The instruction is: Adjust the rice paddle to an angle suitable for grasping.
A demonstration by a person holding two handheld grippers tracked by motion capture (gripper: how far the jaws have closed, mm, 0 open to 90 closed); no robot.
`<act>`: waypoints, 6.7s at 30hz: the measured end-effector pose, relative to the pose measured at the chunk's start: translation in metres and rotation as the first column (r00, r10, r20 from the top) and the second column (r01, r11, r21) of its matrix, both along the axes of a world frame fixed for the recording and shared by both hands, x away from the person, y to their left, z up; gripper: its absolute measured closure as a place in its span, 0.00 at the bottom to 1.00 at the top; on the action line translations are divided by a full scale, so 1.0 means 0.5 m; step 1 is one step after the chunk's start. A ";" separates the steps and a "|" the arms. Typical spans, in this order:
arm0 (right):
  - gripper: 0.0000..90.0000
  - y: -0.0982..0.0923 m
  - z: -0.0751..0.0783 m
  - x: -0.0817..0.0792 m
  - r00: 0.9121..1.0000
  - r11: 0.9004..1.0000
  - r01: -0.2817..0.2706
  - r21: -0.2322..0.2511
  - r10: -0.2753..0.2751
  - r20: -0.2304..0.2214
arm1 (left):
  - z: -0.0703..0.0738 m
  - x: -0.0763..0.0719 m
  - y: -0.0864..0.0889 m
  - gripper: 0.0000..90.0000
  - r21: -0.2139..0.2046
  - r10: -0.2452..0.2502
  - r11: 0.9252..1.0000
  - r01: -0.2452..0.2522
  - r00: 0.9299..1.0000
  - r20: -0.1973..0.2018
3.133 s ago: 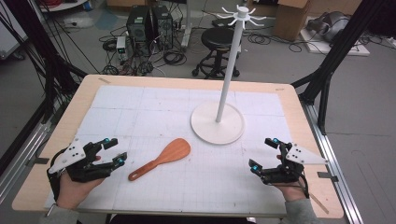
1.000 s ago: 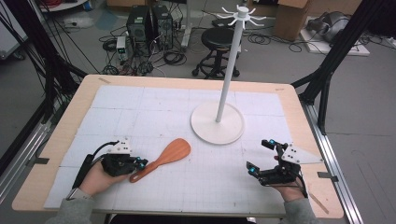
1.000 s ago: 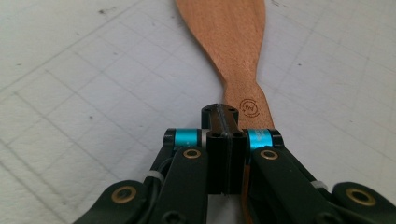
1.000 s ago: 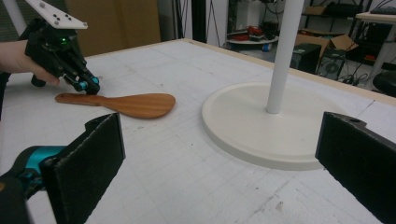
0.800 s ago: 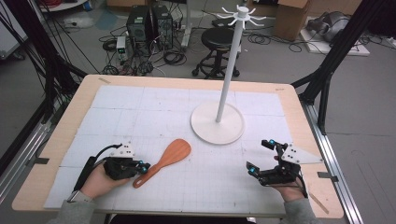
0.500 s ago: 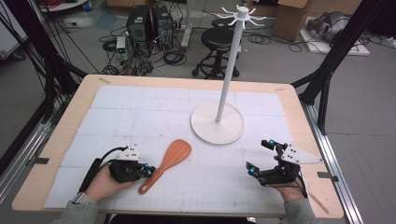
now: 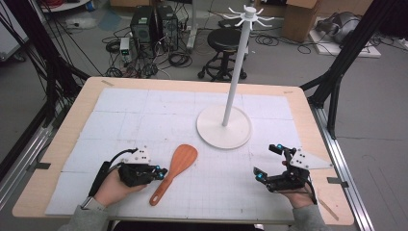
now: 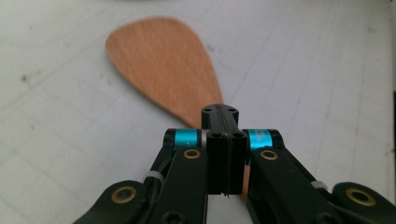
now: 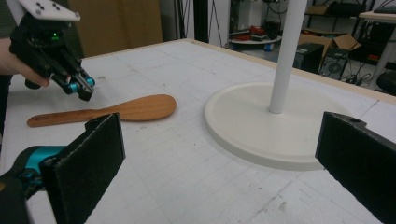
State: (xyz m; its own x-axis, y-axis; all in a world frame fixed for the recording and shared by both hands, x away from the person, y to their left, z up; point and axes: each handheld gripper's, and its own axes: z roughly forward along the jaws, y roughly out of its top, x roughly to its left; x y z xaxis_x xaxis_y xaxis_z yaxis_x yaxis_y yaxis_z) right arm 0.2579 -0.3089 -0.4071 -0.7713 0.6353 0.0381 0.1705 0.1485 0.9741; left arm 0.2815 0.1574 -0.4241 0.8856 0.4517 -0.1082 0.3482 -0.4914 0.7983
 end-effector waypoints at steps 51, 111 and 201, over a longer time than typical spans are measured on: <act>0.00 0.003 -0.009 -0.001 1.000 1.000 -0.019 -0.020 0.018 -0.019 | -0.025 0.108 -0.166 1.00 0.178 -0.013 0.984 0.013 1.000 0.000; 0.00 0.005 -0.014 0.001 0.999 0.999 -0.027 -0.033 0.025 -0.044 | -0.005 -0.109 0.166 1.00 0.050 0.179 0.982 -0.183 0.982 0.066; 0.00 0.015 -0.023 0.006 0.997 0.996 -0.035 -0.080 0.030 -0.070 | -0.031 0.148 0.116 1.00 0.104 0.377 0.921 -0.376 0.926 0.005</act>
